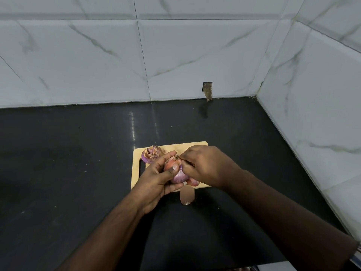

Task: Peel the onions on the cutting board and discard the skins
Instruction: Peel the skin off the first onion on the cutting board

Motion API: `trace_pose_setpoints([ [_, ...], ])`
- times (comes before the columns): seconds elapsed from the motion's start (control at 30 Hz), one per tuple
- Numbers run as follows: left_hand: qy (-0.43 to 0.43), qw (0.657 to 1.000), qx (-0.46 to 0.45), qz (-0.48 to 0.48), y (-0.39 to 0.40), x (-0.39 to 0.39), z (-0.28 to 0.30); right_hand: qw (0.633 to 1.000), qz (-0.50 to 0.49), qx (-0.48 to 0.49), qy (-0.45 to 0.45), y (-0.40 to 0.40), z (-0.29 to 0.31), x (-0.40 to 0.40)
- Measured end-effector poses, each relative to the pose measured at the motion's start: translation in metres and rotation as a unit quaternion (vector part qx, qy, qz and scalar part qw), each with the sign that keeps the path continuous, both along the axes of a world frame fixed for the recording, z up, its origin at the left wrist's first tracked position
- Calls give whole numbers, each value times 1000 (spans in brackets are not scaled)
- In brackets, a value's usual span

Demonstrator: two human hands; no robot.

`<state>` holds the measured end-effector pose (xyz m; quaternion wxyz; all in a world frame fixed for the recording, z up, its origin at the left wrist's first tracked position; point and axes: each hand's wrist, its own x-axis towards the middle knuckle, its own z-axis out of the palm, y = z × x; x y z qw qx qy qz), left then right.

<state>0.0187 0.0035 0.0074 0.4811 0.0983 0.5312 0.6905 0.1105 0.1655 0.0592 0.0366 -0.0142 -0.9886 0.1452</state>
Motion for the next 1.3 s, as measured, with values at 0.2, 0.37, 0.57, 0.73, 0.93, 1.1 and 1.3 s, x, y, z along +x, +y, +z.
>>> trace_pose_setpoints([
  [0.2,13,1000,-11,-4,1,0,0,1000,-6,-29,-6,3,-4,-1],
  [0.37,19,1000,-10,-8,2,2,2,996,-38,-85,7,11,1,-1],
  [0.57,15,1000,-11,7,3,-1,6,988,-45,-149,16,10,6,2],
  [0.73,22,999,-24,7,4,-3,4,993,-16,-117,31,7,4,1],
  [0.93,44,998,-34,0,4,-1,3,991,-33,-128,26,8,3,-1],
  [1.1,46,998,-32,-6,4,1,3,990,-73,-122,12,9,-1,-1],
  [1.3,43,998,-37,2,4,0,5,963,-111,-246,15,11,-3,-1],
])
